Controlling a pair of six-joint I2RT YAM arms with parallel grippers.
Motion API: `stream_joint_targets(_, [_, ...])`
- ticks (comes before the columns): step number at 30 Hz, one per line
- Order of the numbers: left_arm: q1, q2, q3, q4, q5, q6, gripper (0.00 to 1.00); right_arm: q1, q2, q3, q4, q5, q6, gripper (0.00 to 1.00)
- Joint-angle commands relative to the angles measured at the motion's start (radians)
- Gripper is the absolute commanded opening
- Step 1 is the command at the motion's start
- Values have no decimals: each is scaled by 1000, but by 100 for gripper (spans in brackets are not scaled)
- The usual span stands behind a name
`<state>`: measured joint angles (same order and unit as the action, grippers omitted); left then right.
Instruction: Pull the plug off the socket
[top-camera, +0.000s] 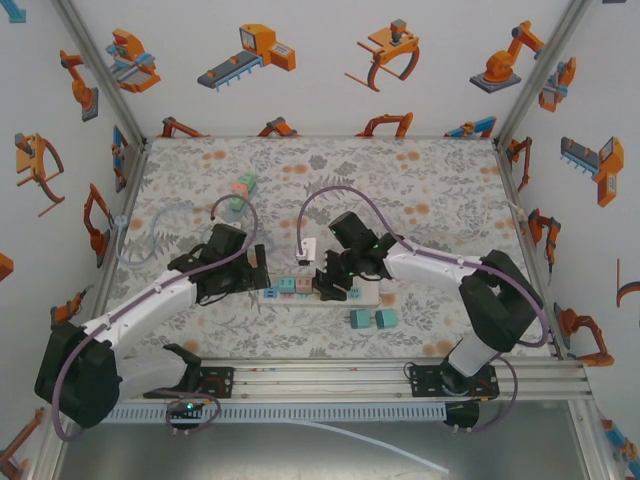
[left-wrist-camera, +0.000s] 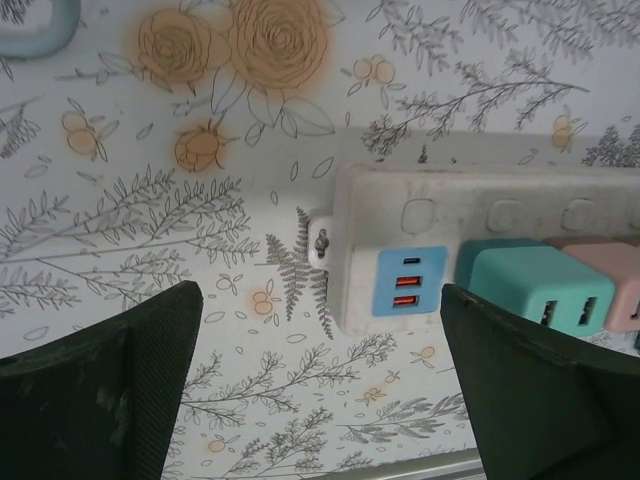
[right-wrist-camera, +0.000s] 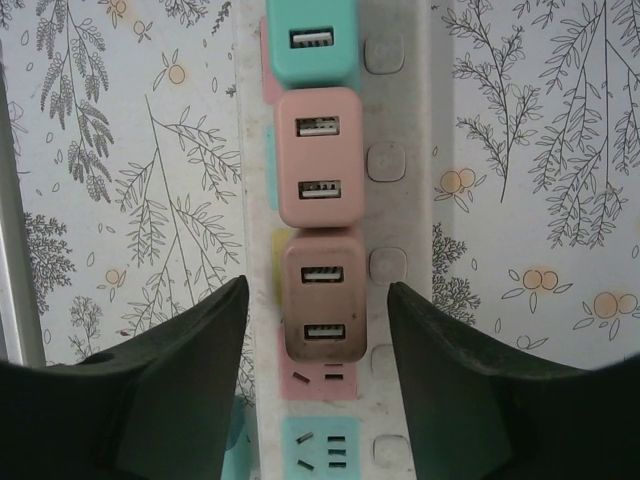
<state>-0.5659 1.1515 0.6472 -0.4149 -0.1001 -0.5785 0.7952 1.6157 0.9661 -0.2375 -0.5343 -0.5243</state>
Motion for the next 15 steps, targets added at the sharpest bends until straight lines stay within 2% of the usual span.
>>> stream_joint_targets(1, [5,5,-32,12,37,-61,91,9,-4,16,27,-7,4,48])
stream_joint_targets(4, [4,22,-41,17,48,-72,87,13,-7,16,33,3,5,42])
stream_joint_targets(11, [-3,75,-41,15,28,-93,79,16,-23,12,55,-17,26,37])
stream_joint_targets(15, [-8,98,-39,17,25,-97,77,19,-35,0,86,-31,43,31])
